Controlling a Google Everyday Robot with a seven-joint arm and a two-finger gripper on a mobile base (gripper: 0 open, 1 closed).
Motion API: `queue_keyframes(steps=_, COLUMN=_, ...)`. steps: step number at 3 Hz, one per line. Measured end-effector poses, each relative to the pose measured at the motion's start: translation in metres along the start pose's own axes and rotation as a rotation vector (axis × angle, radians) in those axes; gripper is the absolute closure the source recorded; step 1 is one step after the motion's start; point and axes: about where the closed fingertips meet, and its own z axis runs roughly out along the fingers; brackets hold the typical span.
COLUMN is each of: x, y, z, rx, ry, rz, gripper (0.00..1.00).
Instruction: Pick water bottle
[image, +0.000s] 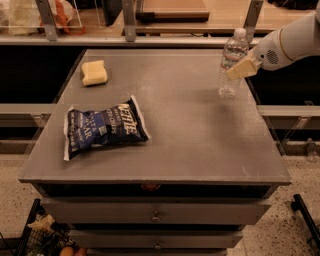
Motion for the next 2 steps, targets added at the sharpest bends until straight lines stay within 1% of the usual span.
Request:
queue_keyframes(steps=1, x=-0.0010, y=0.0010, z=0.0006, rx=-0.002, ry=0.009, rz=-0.005, gripper=0.96)
queue_keyframes(steps=2, x=-0.0089, y=-0.0012, z=-0.0050, rx=-0.019, ry=-0.008, rz=-0.020, gripper=1.00)
